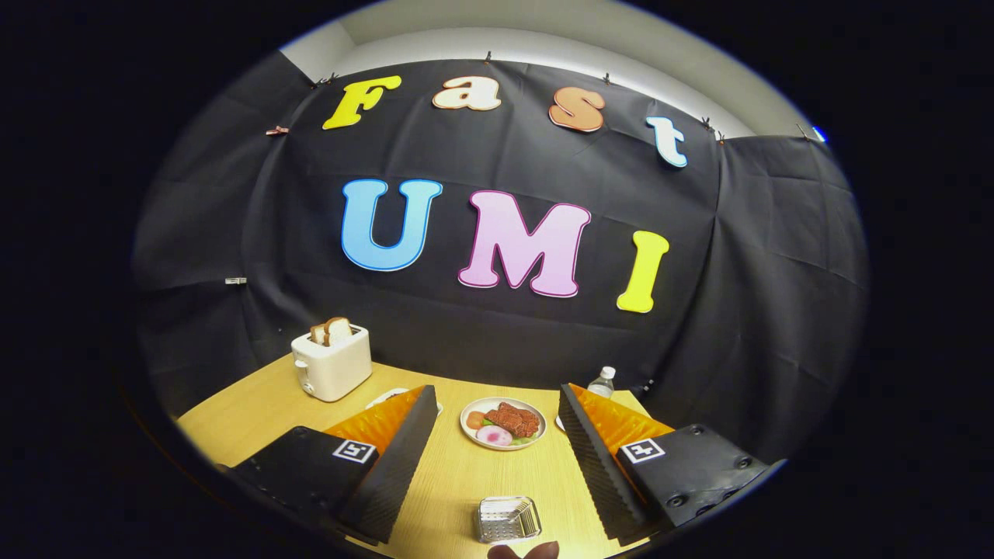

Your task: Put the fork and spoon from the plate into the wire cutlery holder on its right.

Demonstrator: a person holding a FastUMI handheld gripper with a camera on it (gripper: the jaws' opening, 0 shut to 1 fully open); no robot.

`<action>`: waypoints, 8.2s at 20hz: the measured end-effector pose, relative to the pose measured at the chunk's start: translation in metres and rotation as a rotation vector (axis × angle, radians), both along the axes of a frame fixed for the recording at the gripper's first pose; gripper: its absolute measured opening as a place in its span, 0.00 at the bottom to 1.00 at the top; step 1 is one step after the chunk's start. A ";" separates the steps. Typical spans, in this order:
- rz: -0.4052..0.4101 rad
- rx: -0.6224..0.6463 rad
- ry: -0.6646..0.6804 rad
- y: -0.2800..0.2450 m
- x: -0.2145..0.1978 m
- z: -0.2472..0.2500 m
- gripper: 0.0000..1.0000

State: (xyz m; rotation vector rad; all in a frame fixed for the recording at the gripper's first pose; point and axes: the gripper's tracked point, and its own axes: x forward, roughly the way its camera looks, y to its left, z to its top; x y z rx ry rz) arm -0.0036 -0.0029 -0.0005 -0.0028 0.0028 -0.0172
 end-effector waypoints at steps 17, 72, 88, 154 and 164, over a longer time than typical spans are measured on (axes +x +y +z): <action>-0.010 -0.072 0.001 0.020 -0.002 0.011 0.98; 0.299 0.329 1.106 0.183 -0.068 -0.207 0.11; 0.393 -0.148 1.559 -0.051 -0.091 -0.253 0.11; 0.498 0.261 1.051 0.217 -0.037 -0.200 0.09; 0.442 -0.025 1.238 0.002 -0.061 -0.183 0.09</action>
